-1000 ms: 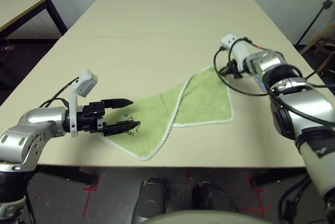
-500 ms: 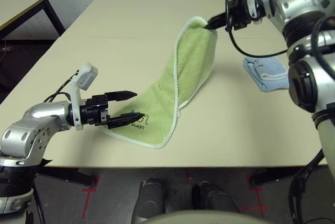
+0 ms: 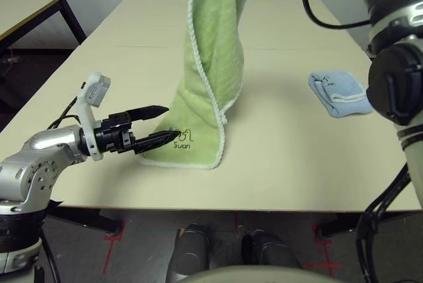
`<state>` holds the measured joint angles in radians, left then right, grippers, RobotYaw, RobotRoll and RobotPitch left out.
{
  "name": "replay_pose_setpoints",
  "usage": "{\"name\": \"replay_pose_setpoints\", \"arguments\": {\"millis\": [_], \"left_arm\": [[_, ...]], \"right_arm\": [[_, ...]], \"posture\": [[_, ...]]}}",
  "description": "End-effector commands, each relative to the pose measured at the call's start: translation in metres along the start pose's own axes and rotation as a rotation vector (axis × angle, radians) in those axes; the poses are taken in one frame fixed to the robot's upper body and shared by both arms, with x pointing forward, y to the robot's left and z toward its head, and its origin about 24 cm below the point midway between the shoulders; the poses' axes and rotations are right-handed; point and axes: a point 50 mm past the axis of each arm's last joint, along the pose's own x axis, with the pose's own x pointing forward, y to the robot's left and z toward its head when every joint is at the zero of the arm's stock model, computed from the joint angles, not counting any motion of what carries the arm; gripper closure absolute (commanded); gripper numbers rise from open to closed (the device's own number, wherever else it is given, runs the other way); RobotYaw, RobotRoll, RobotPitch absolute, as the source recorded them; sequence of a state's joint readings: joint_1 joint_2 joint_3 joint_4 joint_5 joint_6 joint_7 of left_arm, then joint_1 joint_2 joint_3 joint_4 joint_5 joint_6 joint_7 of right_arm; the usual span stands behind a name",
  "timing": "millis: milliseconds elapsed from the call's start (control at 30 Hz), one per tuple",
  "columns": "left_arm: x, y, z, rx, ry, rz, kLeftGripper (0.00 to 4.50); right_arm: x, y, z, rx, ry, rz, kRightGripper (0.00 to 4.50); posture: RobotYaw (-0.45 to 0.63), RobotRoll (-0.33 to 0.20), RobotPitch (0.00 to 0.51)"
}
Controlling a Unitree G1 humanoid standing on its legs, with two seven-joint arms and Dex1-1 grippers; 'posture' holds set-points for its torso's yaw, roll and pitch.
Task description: Fold the towel and set it aside.
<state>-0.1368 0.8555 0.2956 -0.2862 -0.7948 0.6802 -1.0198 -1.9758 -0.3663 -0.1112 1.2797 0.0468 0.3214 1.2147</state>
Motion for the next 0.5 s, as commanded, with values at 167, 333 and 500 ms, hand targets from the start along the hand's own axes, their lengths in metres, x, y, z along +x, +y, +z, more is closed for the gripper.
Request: {"name": "replay_pose_setpoints", "arguments": {"millis": [167,333,500], "left_arm": [[0.005,-0.003,-0.002,-0.003,-0.024,0.01,0.0],[0.011,-0.005,-0.003,-0.011,-0.041,0.005,0.0],[0.016,-0.006,-0.001,-0.012,-0.058,-0.002,0.0]], "right_arm": [[0.006,0.008,0.041,-0.015,-0.131,-0.05,4.47],[0.015,0.005,0.026,-0.014,-0.066,-0.106,4.47],[0.024,0.0,-0.003,-0.046,0.061,-0.174,4.47]], "posture": [[0.27,0.0,0.063],[0.27,0.0,0.057],[0.27,0.0,0.049]]}}
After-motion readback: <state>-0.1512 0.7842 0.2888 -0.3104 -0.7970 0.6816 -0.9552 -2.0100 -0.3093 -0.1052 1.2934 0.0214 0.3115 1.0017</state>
